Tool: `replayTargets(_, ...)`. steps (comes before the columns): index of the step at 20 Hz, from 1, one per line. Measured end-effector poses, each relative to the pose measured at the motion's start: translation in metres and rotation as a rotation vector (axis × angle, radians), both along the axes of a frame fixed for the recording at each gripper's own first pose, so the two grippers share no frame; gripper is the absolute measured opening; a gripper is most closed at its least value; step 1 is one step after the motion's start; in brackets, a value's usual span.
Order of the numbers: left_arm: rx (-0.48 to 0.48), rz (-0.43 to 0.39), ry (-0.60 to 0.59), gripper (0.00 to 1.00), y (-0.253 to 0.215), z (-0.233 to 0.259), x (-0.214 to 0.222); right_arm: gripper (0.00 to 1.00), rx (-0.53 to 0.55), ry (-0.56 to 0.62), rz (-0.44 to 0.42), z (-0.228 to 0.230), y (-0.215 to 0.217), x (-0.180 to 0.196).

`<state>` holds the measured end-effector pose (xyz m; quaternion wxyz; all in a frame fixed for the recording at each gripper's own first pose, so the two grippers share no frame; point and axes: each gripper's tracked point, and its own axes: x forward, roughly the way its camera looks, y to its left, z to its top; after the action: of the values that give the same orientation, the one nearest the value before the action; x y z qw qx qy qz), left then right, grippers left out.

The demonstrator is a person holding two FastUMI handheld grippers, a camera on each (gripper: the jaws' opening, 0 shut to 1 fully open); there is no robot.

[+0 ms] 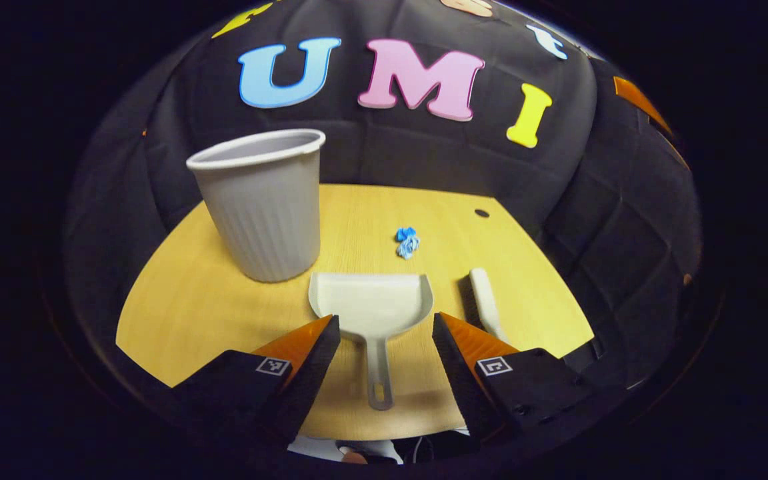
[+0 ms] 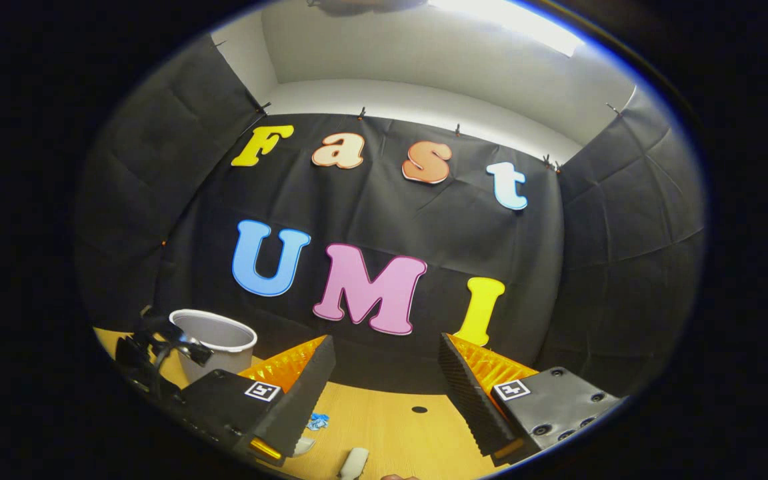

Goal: Pick up the small broom and dustpan from the desktop, sweep the trash into the dustpan with the broom, and then empty the trash into the garbage bin.

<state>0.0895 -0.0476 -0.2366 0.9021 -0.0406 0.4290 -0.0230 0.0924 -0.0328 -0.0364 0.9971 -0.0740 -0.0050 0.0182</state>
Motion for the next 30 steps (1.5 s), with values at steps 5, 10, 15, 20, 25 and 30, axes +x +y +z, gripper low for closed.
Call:
replayTargets(5, 0.037, 0.027, 0.239, 0.83, 0.001, -0.064, 0.011, 0.96, -0.015, 0.063, 0.093, -0.037, -0.003, 0.017)
replayTargets(10, 0.045, 0.090, 0.423, 0.84, 0.011, -0.089, 0.026, 0.99, 0.035, 0.156, 0.134, -0.076, -0.005, 0.028)
replayTargets(15, 0.073, 0.108, 0.555, 0.67, 0.010, -0.105, 0.037, 0.96, 0.078, 0.260, 0.179, -0.110, 0.001, 0.030)
replayTargets(20, 0.071, 0.089, 0.615, 0.53, 0.003, -0.102, 0.043, 0.99, 0.189, 0.460, 0.155, -0.159, -0.012, 0.027)
replayTargets(25, 0.057, 0.055, 0.625, 0.30, 0.007, -0.107, 0.039, 1.00, 0.120, 0.543, 0.146, -0.180, -0.014, 0.024)
replayTargets(30, 0.053, 0.002, 0.597, 0.30, 0.014, -0.111, 0.040, 1.00, 0.087, 0.878, 0.129, -0.248, 0.004, -0.008)
